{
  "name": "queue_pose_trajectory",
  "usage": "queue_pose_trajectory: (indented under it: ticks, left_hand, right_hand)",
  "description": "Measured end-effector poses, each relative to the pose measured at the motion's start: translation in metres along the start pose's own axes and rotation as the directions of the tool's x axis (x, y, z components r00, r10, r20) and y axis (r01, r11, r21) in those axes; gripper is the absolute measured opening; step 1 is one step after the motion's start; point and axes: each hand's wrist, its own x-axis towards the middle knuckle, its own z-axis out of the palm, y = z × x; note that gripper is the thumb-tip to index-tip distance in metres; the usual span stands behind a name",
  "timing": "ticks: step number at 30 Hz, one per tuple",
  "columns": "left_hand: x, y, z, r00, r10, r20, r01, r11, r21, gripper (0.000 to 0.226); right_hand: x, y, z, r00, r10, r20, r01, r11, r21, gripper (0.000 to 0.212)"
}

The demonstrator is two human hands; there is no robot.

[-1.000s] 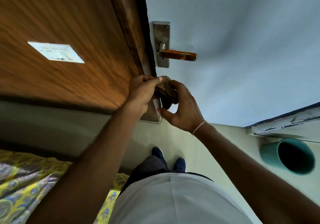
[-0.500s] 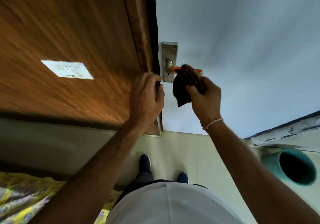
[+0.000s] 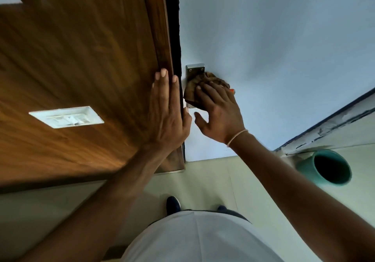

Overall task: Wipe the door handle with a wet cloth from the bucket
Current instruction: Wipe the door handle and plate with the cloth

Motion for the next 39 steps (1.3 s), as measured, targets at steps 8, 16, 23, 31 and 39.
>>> queue_pose_trajectory:
  ticks: [8,16,23,31,39]
  left_hand:
    - [-0.008,-0.008,0.023,1.000,-0.023,0.020,0.023,0.999,0.023,0.090]
    - [-0.013,-0.009,0.034,1.000,-0.021,0.001,0.021,0.994,0.107,0.088]
    - [-0.014,-0.011,0.035,1.000,0.000,-0.007,0.001,0.987,0.160,0.091]
    - [-0.014,-0.008,0.039,1.000,-0.016,-0.007,0.017,0.986,0.166,0.093]
    - [-0.017,-0.018,0.034,0.999,0.047,-0.006,-0.046,0.987,0.152,0.094]
  right_hand:
    - [0.023,0.000,0.018,0.979,0.085,-0.186,-0.088,0.996,-0.009,0.025]
    - [0.010,0.048,0.013,0.966,0.059,-0.250,-0.077,0.995,-0.060,0.028]
    - [0.015,0.020,0.022,0.968,-0.008,-0.251,-0.002,0.999,-0.041,0.037]
    - [0.017,0.016,0.026,0.965,0.042,-0.260,-0.055,0.998,-0.042,0.031]
    - [0.002,0.068,0.006,0.963,0.039,-0.266,-0.043,0.999,-0.008,0.026]
